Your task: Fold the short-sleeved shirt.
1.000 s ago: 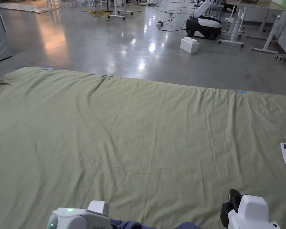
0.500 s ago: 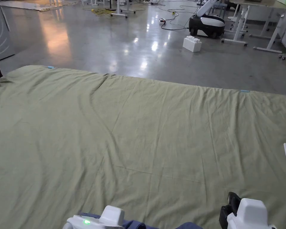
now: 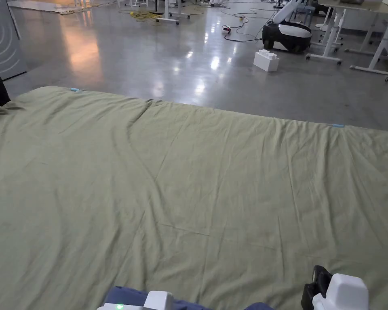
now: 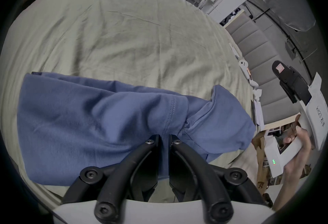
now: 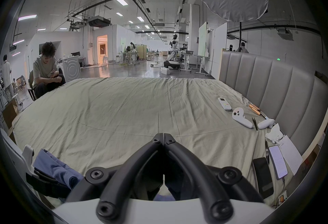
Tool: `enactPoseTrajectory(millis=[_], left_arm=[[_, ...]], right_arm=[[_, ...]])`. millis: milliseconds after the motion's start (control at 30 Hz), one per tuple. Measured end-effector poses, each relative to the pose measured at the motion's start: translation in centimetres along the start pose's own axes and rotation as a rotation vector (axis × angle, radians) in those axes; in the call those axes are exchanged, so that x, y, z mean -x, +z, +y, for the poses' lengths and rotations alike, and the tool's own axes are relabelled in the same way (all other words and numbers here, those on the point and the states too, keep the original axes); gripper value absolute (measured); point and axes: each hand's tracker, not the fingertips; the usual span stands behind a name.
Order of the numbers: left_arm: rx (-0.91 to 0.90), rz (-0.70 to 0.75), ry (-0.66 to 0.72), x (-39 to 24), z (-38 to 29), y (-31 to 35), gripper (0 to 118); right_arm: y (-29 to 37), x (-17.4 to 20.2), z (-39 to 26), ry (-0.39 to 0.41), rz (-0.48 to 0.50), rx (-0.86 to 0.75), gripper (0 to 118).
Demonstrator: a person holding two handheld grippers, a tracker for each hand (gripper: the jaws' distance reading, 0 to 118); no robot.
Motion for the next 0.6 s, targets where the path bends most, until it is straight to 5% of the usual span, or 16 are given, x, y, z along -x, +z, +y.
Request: enactPoseTrajectory(millis=[333,500,600], left_arm=[[-0.142,-0.069,0.026,3.5,2.1,7.5,15],[-0.236,-0.027,0.030,8.5,3.1,12.3,66],[-0.227,-0.013,0.052,12.4,3.5,12.3,78]], right_arm=[[0.0,0.6,0.4,0.011,0.018,-0.010,1],[-0.1,1.0,0.8,0.017,0.027,-0.016,1],[-0.1,1.2,0.8,0.018,0.033,-0.018,1]])
